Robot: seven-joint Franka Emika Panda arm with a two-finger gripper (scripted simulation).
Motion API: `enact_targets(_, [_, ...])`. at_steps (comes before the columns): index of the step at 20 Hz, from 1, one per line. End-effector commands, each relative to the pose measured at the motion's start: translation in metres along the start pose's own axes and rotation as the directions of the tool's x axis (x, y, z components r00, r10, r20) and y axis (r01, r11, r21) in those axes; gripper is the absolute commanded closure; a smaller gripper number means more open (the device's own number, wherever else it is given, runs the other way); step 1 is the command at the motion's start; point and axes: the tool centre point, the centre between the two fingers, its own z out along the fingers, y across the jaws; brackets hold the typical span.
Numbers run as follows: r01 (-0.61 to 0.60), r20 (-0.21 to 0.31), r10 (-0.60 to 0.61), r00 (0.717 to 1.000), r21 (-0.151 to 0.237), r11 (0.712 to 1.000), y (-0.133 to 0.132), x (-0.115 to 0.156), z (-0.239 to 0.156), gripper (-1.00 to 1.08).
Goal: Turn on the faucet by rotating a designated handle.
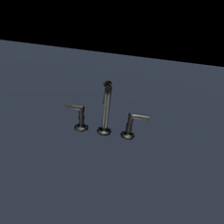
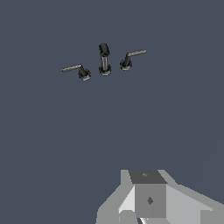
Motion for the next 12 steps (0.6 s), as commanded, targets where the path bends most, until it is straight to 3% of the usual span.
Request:
enact_targets(1, [-0.053, 0.001, 0.053, 0.999, 0.001, 0.999, -0.012, 0.003, 0.013, 1.08])
enact_targets(12, [-0.278, 0.007, 0.278, 0.961, 0.006, 0.961, -0.062, 0.023, 0.068, 1.08])
